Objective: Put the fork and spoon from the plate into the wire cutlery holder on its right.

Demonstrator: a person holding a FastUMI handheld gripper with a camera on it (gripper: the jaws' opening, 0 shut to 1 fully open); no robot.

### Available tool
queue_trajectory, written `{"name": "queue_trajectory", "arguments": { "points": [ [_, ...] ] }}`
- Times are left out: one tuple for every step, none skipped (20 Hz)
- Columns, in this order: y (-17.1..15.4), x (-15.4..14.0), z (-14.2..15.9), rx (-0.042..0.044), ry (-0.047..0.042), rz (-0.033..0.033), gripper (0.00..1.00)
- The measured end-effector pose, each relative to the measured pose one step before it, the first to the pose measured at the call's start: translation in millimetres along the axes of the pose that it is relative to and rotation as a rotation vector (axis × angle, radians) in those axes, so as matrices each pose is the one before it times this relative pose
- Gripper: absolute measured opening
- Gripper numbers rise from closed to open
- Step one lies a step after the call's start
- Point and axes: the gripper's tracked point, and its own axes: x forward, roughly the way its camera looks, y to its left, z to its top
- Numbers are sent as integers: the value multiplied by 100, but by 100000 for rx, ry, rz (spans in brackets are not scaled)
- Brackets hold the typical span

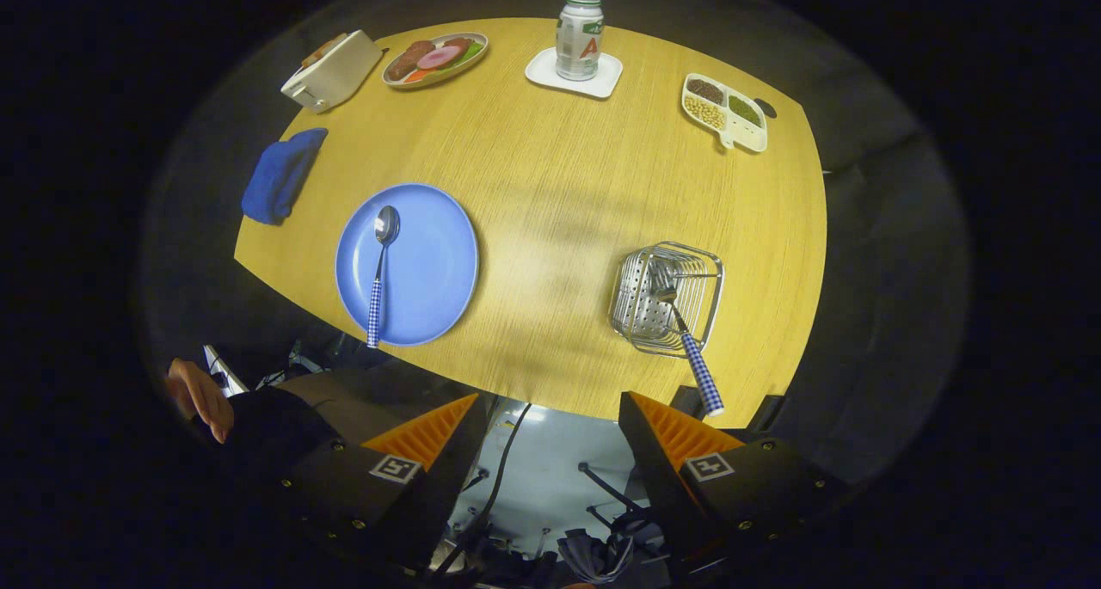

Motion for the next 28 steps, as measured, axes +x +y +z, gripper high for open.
{"name": "queue_trajectory", "arguments": {
  "points": [
    [1051,571,-66,-1353,319,529,95],
    [1188,346,53,-1614,4,1461,95],
    [1501,469,-63,-1367,371,1912,95],
    [1323,489,182,-942,-160,2117,96],
    [1173,408,17,-782,706,1698,95],
    [1048,416,-34,-1074,684,1315,96],
    [677,397,172,-834,161,570,96],
    [598,453,222,-1147,95,238,96],
    [841,461,209,-848,-77,886,96],
    [820,318,322,-500,-329,1168,96],
    [944,298,240,-612,-137,1278,98],
    [709,470,312,-608,125,604,98],
    [447,433,223,-1660,434,-1231,98],
    [286,522,514,-1423,244,-495,98],
    [555,662,44,-348,505,108,99],
    [623,505,218,17,604,803,98],
    [618,598,128,219,603,739,98],
    [367,329,193,63,183,412,98],
    [508,617,183,-154,330,868,98],
    [431,424,237,425,343,523,98],
    [340,493,365,734,-238,826,98],
    [246,362,384,746,125,442,99],
    [280,394,153,750,109,571,98],
    [207,336,391,1282,-31,744,98],
    [140,457,216,1724,709,775,98],
    [253,337,206,1800,270,1142,98],
    [106,440,68,1308,690,179,93],
    [-24,310,177,241,15,-220,91]
  ]
}}
